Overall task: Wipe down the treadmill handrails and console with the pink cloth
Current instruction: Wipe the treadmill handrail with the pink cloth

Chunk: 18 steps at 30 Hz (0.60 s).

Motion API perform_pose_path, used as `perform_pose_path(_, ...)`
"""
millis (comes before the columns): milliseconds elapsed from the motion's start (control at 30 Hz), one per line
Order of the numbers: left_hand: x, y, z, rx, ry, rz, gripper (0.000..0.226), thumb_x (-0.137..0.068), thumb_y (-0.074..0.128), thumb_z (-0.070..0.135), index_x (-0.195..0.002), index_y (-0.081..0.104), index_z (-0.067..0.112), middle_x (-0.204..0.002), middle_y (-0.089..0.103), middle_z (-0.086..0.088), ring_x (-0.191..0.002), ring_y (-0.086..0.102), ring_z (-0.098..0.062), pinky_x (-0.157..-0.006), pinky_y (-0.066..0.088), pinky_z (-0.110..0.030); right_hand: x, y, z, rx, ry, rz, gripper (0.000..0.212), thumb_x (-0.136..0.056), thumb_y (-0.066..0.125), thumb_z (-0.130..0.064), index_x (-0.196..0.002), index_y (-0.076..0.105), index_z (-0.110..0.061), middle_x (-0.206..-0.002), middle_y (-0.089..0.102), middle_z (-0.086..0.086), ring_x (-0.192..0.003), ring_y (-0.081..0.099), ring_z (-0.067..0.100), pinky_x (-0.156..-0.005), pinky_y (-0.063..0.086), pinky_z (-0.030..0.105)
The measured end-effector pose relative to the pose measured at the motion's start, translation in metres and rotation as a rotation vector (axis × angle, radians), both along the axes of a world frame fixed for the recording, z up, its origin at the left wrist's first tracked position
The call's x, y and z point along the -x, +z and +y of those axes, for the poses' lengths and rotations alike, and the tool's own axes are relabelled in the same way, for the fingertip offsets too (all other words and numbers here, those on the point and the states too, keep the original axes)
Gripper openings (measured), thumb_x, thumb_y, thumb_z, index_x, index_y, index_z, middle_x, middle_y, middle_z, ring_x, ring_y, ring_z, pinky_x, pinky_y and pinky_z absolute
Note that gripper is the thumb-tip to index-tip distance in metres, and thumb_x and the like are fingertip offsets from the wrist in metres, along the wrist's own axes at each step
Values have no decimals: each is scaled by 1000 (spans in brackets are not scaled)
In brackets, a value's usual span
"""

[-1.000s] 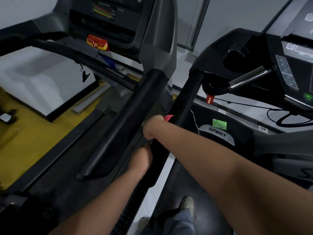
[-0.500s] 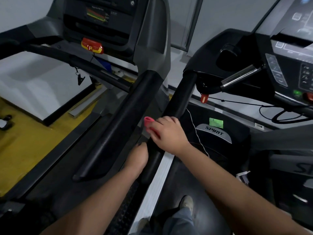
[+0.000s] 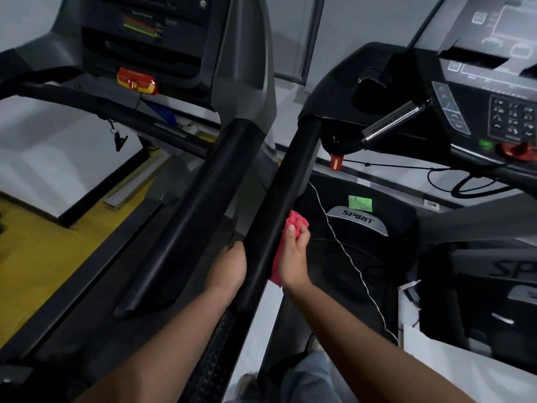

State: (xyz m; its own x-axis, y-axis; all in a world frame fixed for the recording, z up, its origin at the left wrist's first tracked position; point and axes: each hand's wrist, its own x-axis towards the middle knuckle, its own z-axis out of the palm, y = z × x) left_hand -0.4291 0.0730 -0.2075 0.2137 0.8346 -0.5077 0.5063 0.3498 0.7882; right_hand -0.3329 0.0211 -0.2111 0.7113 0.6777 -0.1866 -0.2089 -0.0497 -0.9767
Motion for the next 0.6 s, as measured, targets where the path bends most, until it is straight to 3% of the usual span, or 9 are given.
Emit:
perform_pose_path(133,2,-3,2,24,7,-15,36,-93,31,31,-84,61,12,-88,64,-10,-82,60,-25,-69,43,-33,2,4,-4,133,56,236,36,-104,25,-34,-127,46,-15,-125,56,6,-106,55,14,-85,45,22)
perform_pose_path(233,1,-3,1,47,20,-50,36,-94,32,31,-85,62,13,-80,64,-8,-75,62,-24,-60,42,-30,-1,2,-5,223,113,404,39,-103,28,-40,-95,59,-18,-79,69,2,-72,62,11,-56,52,21)
perform_pose_path(300,1,-4,1,54,17,-60,35,-94,32,32,-84,60,15,-77,63,-6,-72,62,-23,-58,40,-29,-4,3,-5,250,137,473,41,-102,33,-41,-85,61,-15,-58,69,-1,-62,63,12,-53,50,24)
perform_pose_path(467,1,-6,3,91,15,-101,36,-94,33,33,-87,62,13,-75,64,-7,-72,63,-23,-59,43,-28,-7,2,2,326,187,390,41,-101,36,-37,-83,62,-11,-56,68,1,-56,65,13,-55,49,24)
perform_pose_path(600,1,-5,3,103,2,-108,37,-96,32,32,-85,61,13,-75,63,-7,-71,62,-23,-60,43,-28,-14,16,7,340,131,269,41,-103,31,-30,-80,59,-11,-71,61,7,-65,59,17,-56,47,22)
